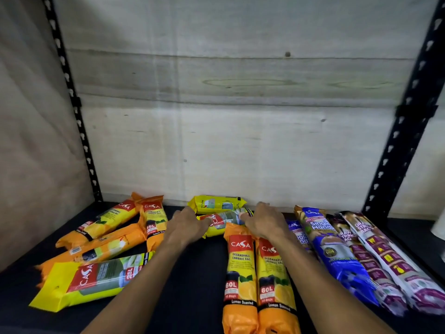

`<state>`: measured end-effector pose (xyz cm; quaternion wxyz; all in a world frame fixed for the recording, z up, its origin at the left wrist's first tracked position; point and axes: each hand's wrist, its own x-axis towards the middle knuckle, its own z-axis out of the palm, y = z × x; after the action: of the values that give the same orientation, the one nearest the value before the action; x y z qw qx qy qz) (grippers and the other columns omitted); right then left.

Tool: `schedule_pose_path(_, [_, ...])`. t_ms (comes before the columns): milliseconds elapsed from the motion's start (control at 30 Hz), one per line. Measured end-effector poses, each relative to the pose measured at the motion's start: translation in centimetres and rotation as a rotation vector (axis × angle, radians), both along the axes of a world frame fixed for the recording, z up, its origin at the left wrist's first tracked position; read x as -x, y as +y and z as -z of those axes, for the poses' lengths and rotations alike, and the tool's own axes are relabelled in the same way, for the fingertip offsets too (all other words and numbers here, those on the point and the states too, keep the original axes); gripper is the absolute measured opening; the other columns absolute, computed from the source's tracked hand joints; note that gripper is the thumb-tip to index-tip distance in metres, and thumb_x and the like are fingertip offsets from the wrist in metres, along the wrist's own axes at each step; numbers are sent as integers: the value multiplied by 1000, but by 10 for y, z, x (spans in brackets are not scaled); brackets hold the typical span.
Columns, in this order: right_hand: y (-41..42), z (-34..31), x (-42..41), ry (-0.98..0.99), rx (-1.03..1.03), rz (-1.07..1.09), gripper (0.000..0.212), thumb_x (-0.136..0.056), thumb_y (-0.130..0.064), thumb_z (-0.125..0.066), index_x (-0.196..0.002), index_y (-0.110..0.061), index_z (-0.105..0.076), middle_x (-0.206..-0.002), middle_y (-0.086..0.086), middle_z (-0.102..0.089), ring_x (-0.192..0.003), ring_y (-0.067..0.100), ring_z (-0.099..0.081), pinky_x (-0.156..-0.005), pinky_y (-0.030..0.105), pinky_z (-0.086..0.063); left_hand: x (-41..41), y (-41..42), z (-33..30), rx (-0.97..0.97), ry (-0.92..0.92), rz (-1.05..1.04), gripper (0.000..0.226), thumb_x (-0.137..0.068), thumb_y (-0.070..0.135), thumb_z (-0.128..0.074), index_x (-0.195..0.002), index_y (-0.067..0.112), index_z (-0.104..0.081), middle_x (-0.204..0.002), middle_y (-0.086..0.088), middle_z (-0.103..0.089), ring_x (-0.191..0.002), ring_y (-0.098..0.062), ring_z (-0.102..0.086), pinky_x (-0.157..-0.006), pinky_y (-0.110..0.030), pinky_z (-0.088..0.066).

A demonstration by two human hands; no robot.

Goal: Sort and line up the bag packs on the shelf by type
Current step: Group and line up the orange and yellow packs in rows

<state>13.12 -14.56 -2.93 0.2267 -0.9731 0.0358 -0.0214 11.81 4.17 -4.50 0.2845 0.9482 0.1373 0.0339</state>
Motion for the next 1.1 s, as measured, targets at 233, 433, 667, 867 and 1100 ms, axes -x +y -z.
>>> schedule_pose_path(233, [6,20,-43,108,-68,-3,57,-90,-60,-52,-115,-11,-65,-111,11,-70,-92,28,-66,-76,34,-51,-23,-7,6,38,126,7,42,-84,55,-58,-77,13,-59,-73,-2,-64,-63,-20,-71,-75,-30,-55])
schedule_pose_path(433, [10,23,-52,62,-44,-7,42,-87,-58,-58,-95,-16,-63,-99,8,-65,-101,32,-64,-90,41,-51,-30,-5,13,244,97,7,50,-78,49,-68,-104,6,-66,-102,-8,-68,-80,-24,-73,-83,-37,-60])
schedule_pose_path(667, [27,8,-41,-47,-39,-37,41,-88,-54,-58,-86,-14,-56,-95,10,-67,-90,31,-63,-65,32,-43,-10,12,4,117,-2,-15,41,-76,47,-67,-93,10,-70,-92,-10,-74,-81,-29,-73,-79,-39,-60])
schedule_pose_path(867, [59,-9,-21,-123,-116,-82,45,-90,-55,-55,-91,-10,-60,-84,7,-63,-75,26,-57,-55,30,-37,16,41,-15,85,-119,-74,41,-82,49,-64,-94,10,-70,-89,-4,-67,-79,-21,-60,-65,-30,-42])
schedule_pose_path(1100, [106,-14,14,-111,-164,-223,42,-87,-52,-58,-73,-12,-59,-70,6,-53,-70,29,-55,-46,29,-28,69,98,-31,59,-135,-175,41,-89,51,-57,-86,13,-73,-76,-2,-64,-72,-17,-57,-66,-30,-44])
